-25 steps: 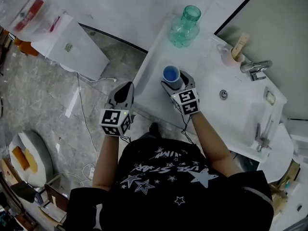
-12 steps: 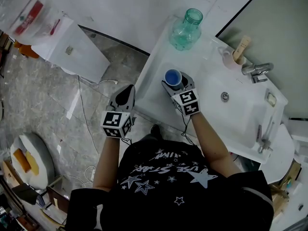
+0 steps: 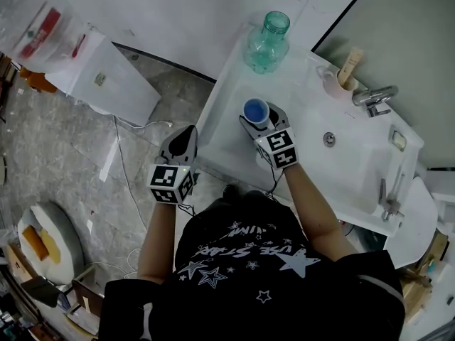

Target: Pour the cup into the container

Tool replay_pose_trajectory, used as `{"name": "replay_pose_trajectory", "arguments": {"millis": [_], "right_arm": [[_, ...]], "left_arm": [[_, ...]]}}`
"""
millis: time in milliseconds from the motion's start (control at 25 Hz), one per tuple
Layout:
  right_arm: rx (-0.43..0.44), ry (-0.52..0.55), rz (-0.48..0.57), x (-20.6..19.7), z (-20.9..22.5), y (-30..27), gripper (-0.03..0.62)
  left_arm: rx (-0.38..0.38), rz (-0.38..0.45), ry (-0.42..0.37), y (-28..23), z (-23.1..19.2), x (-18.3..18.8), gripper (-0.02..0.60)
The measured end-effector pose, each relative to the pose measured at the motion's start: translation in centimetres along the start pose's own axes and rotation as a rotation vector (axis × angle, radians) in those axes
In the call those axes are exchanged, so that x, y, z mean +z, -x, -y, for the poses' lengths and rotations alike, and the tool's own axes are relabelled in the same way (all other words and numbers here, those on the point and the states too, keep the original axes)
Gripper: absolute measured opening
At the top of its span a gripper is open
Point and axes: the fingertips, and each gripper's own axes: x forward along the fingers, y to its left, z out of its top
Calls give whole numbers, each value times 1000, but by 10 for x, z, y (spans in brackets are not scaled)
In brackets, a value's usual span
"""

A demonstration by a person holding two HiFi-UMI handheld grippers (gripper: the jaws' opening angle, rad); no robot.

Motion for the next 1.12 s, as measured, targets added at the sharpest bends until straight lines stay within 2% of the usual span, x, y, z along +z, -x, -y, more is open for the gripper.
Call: {"name": "replay_pose_trajectory", "arguments": {"millis": [560, 1120], "right_arm": [[-37, -73, 34, 53, 63, 64, 291], [-39, -31, 3, 116, 110, 92, 291]], "left_arm": [[19, 44, -41, 4, 34, 38, 9], [11, 77, -85, -6, 52, 85, 9]]}}
